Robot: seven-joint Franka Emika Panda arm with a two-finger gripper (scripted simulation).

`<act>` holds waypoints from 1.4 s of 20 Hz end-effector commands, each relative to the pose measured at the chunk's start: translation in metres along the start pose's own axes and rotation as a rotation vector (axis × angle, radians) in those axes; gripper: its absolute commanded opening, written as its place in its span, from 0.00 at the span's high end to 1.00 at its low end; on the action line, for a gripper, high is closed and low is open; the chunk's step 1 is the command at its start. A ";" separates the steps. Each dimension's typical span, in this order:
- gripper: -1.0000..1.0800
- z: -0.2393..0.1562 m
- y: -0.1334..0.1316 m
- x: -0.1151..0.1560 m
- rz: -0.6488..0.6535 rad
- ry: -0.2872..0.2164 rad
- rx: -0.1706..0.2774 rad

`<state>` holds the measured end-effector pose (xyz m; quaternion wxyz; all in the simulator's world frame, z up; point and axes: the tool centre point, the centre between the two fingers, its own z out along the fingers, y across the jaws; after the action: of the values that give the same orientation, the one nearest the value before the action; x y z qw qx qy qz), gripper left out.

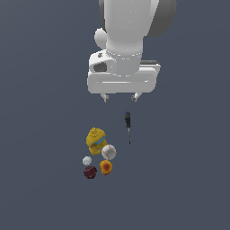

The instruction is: Pick up a designated object from a clutter of objects.

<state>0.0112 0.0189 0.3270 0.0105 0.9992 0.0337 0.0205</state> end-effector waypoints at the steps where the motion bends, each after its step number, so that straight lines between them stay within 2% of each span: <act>1: 0.04 0.000 0.000 0.000 0.000 0.000 0.000; 10: 0.04 0.014 0.006 -0.005 0.041 -0.025 0.031; 16: 0.04 0.015 0.006 -0.005 0.040 -0.026 0.032; 28: 0.04 0.037 0.021 0.026 -0.076 -0.027 0.028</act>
<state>0.0340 0.0018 0.2957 -0.0027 0.9981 0.0610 0.0067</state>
